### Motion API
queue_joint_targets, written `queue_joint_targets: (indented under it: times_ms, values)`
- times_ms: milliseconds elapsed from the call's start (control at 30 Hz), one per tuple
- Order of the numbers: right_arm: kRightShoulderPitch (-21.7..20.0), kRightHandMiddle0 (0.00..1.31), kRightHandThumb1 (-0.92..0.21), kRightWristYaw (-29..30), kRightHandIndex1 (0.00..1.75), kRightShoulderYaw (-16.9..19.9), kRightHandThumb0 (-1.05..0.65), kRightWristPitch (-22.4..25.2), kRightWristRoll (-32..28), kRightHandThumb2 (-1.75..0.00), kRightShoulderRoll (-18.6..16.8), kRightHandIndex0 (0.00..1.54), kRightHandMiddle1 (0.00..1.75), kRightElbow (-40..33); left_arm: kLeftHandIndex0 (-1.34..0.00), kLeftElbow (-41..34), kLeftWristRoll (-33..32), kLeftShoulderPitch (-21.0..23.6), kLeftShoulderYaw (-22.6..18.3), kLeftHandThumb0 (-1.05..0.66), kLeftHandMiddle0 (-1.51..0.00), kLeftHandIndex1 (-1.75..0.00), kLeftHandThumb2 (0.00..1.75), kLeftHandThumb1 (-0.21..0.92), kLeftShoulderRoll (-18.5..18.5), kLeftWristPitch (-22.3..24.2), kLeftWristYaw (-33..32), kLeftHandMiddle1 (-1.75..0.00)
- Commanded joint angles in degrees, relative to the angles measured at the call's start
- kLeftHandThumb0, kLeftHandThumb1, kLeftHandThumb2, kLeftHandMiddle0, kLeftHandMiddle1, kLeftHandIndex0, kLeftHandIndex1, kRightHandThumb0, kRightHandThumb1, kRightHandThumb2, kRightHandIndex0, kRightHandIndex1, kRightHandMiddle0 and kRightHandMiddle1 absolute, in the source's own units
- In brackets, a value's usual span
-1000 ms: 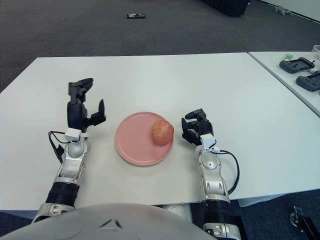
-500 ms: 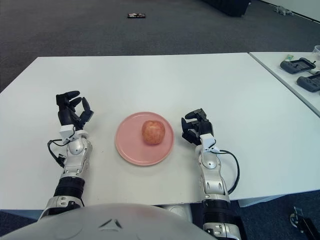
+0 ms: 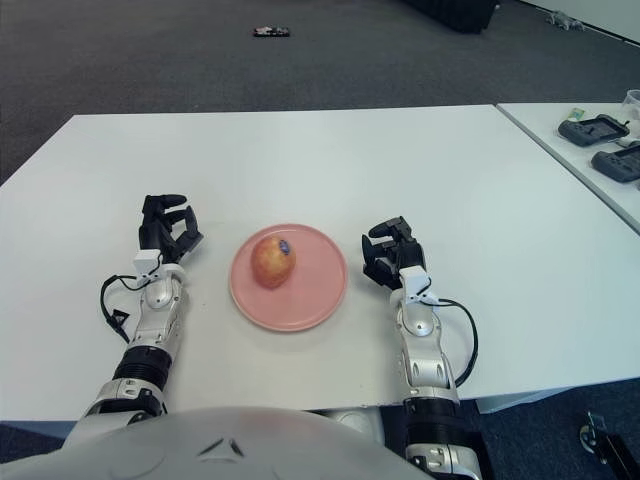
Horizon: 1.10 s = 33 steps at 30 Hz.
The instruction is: Put the apple into the plate.
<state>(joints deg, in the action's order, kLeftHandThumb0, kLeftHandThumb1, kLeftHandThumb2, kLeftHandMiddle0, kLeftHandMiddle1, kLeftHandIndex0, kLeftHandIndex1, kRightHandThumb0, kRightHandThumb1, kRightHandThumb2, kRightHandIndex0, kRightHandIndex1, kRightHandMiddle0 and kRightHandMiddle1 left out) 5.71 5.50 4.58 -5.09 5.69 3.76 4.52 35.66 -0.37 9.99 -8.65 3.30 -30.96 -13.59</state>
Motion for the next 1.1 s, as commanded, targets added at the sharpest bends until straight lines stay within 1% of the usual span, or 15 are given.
queue_joint_targets:
  times_ms: [0,133,233,467,667,833,1067]
  values:
    - [-0.3,0.31,-0.71,0.1,1.39,-0.3,-0.37,0.2,0.3,-0.82,0.2,0.51,1.75,0.8,-0.4,2.2,-1.9,1.3,-0.5,-0.4,-0.57,-1.75,0.98,0.59,-1.1,-0.3,3.0,-1.75]
    - [0.0,0.32,-0.71,-0.1,1.39,-0.4,-0.37,-0.2,0.4,-0.83,0.3,0.51,1.75,0.6,-0.4,2.8,-1.8,1.0,-0.3,-0.4,-0.57,-1.75,0.99,0.58,-1.7,0.3,4.2,-1.73]
    - [0.1,0.31,-0.71,-0.2,1.38,-0.4,-0.37,0.2,0.2,-0.82,0.2,0.51,1.75,0.2,-0.42,2.0,-0.7,0.4,0.5,-0.41,-0.59,-1.75,1.01,0.56,-2.2,1.9,4.8,-1.74]
    - [0.2,0.31,-0.72,-0.1,1.37,-0.3,-0.37,1.0,0.1,-0.8,0.0,0.49,1.75,-0.1,-0.48,0.0,0.1,-1.1,2.3,-0.43,-0.7,-1.75,1.11,0.49,-3.7,5.2,7.7,-1.75]
    - [0.2,0.31,-0.71,0.0,1.37,-0.1,-0.37,0.9,-0.1,-0.82,0.0,0.5,1.75,-0.1,-0.49,-1.1,-0.1,-2.5,3.2,-0.43,-0.76,-1.75,1.14,0.47,-4.4,8.2,10.0,-1.75]
    - [0.1,0.32,-0.7,-0.4,1.38,-0.1,-0.38,0.6,-0.3,-0.83,0.2,0.51,1.75,0.1,-0.49,-1.7,-1.3,-3.5,3.2,-0.43,-0.77,-1.75,1.14,0.47,-3.9,9.4,11.9,-1.75]
    - [0.1,0.31,-0.72,-0.5,1.37,0.0,-0.37,1.2,-0.6,-0.81,0.0,0.49,1.75,0.0,-0.46,-1.0,-1.5,-3.9,3.1,-0.42,-0.68,-1.75,1.1,0.5,-3.6,11.2,11.6,-1.75]
